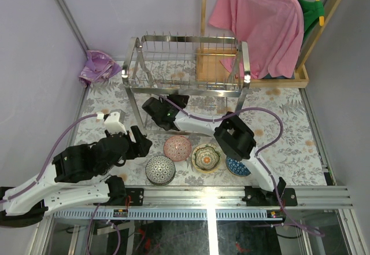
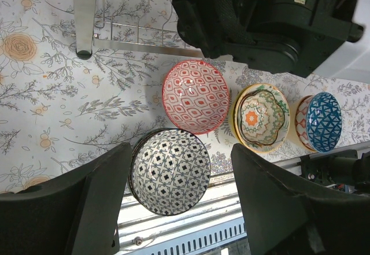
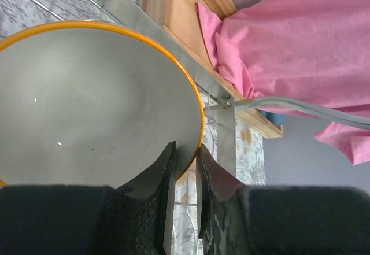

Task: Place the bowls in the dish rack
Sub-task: Place the bowl in the dish rack.

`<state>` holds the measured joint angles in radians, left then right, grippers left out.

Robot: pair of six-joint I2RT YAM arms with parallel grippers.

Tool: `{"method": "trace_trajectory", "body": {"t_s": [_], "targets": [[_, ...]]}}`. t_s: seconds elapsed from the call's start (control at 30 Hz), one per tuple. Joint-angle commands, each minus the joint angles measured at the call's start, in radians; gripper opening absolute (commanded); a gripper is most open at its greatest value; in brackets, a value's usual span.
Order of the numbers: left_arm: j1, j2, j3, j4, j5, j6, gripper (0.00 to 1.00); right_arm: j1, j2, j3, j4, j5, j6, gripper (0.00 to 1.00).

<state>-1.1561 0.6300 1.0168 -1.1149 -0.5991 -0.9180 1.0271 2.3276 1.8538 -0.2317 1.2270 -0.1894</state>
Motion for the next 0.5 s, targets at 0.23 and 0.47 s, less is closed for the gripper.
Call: {"method": "trace_trajectory", "body": {"t_s": [0.23,0.47], "targets": [[-0.004,-0.011,-0.024,0.069,0.004,0.012,0.70,-0.073,-0.186,-0.227,-0.170,0.163,-0.040,0.00],[-0.003,-0.024,-0.030,0.086,0.020,0.023,0.70,-0.137,-0.109,-0.093,-0.522,0.279,0.120,0.00]]}}
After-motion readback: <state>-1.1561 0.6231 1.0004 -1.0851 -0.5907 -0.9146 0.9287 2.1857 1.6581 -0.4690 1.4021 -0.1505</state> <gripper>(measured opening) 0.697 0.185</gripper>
